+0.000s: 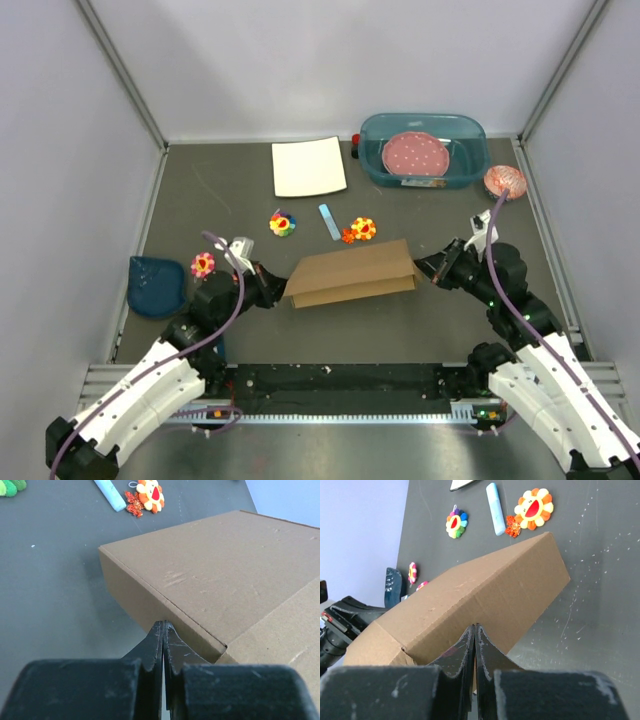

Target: Fold the paper box

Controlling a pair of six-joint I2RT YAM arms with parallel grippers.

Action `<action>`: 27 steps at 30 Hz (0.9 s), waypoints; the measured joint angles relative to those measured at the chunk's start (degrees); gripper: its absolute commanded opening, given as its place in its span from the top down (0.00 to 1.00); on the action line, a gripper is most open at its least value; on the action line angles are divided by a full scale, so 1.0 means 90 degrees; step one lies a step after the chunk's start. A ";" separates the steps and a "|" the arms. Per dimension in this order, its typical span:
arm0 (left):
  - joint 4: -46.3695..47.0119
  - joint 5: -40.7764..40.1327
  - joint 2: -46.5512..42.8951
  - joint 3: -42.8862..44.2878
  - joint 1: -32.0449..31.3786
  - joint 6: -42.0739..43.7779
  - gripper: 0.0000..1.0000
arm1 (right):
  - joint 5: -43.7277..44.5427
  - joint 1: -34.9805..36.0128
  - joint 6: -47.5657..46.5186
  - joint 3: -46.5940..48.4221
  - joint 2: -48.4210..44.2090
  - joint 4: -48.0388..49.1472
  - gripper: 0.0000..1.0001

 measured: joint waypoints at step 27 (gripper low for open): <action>-0.0277 -0.0301 0.0763 0.1205 0.0010 -0.0044 1.00 | 0.0107 -0.0010 0.0267 -0.0058 0.0311 -0.1035 1.00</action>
